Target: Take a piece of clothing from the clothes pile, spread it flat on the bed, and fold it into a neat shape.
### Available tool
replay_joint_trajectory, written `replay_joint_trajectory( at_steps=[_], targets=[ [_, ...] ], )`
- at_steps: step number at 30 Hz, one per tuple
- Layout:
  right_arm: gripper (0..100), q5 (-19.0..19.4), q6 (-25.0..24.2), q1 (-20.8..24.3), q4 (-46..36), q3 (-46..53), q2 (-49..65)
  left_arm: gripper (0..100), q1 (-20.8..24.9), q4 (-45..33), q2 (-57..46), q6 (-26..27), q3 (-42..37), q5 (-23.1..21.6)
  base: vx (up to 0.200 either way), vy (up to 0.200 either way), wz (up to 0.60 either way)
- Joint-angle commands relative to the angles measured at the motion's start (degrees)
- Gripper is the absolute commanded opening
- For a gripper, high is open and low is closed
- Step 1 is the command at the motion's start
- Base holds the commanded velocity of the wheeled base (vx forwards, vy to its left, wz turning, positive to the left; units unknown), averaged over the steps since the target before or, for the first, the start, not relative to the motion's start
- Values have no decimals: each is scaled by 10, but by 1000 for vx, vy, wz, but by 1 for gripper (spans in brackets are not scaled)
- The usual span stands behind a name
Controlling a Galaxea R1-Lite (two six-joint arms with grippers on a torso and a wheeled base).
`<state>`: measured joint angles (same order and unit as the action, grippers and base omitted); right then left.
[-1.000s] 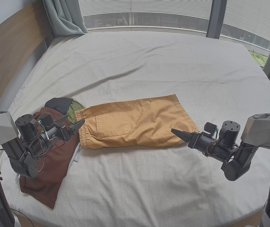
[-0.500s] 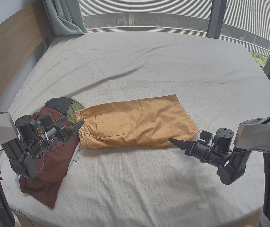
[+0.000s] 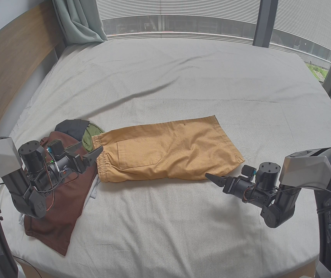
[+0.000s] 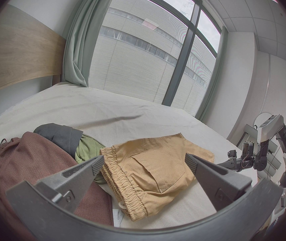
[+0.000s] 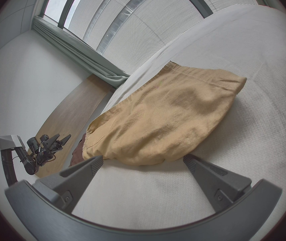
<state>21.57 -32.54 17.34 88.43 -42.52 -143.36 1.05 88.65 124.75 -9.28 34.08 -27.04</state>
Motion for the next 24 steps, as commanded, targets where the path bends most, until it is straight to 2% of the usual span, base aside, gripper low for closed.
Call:
replay_joint_trajectory(
  at_steps=[1, 10, 18, 24],
  targets=[
    [100, -6, -2, 7, 0, -20, -28, 100, 1, 0, 1, 0, 0, 0, 0, 0, 0],
    [100, -14, -48, 31, 0, -45, -40, 100, 0, 0, 1, -1, 1, 1, 0, 0, 0],
    [100, -54, -75, 47, 1, -88, -69, 100, 0, 0, 1, -1, 1, 0, 0, 0, 0],
    [100, -55, -88, 51, 1, -107, -71, 100, 1, 0, 1, -1, 1, 0, 0, 0, 0]
  ],
)
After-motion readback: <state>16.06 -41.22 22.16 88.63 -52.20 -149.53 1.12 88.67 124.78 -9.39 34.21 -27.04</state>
